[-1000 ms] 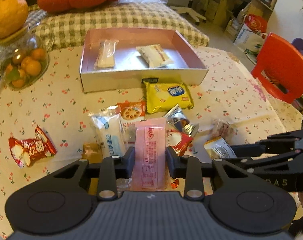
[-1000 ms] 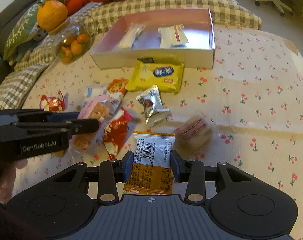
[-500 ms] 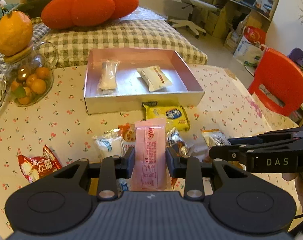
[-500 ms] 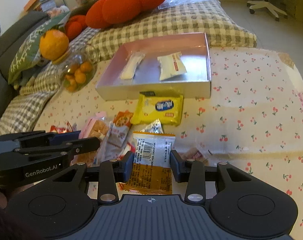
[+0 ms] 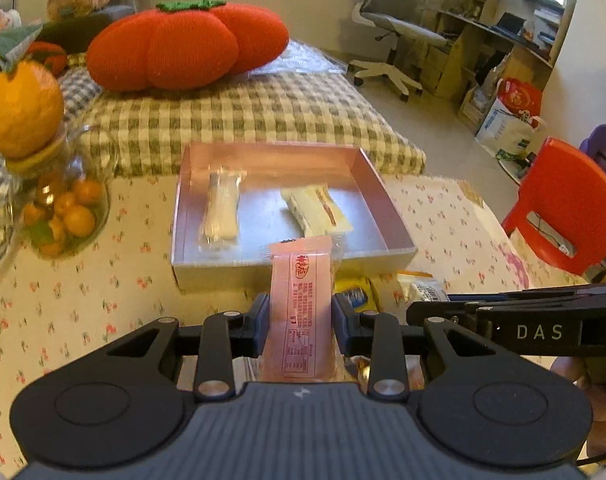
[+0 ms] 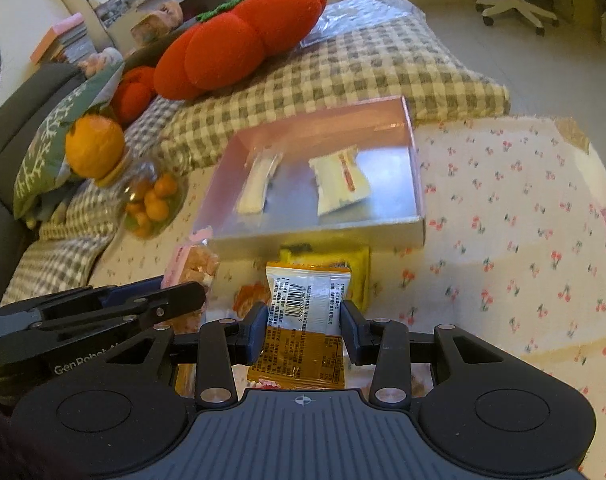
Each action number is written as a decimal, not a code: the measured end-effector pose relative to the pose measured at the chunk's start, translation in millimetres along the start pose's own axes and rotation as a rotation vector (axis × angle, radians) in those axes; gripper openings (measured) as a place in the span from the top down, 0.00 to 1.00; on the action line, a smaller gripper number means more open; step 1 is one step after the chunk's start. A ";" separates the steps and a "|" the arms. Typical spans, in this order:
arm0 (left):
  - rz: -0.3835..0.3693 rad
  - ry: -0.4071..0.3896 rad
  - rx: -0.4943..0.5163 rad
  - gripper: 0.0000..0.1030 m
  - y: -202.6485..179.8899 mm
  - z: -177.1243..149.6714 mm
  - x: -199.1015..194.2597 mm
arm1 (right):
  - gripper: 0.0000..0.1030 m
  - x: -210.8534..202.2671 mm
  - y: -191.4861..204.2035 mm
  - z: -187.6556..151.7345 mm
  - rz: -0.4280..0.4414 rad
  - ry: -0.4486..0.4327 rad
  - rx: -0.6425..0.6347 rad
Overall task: Organize snacks
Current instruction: 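Carry both packets into the silver box and open both tools, then withdraw both tools from the box toward the remaining snacks, then grasp the gold bar with left tool while right tool grasps red-and-white packet, then carry the gold bar into the box and open left tool while right tool carries red packet, then lower the red-and-white packet into the box and open the right tool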
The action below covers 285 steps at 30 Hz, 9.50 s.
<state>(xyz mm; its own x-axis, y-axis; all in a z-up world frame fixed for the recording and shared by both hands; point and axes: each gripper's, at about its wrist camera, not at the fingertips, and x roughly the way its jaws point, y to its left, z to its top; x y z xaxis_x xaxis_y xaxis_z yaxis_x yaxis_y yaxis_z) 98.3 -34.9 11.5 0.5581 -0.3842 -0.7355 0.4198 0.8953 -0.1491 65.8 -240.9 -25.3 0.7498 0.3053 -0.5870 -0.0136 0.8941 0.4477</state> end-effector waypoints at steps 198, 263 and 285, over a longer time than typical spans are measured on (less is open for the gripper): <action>0.086 0.139 -0.170 0.74 127.6 -83.5 23.6 | 0.65 61.8 45.6 -77.4 0.003 0.101 -0.092; 0.029 0.112 -0.209 0.73 22.8 59.6 126.6 | 0.38 58.2 -99.1 30.9 0.063 -0.154 0.448; 0.038 0.059 -0.157 0.42 37.2 19.6 70.8 | 0.66 77.4 -71.0 5.5 -0.108 0.177 0.135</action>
<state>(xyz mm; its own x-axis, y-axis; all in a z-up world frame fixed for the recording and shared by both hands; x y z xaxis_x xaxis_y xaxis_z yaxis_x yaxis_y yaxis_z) 167.5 -33.2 -33.1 0.5270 -0.3393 -0.7792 0.2798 0.9350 -0.2180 128.5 -282.5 -98.8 0.6140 0.2734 -0.7404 0.1584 0.8763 0.4549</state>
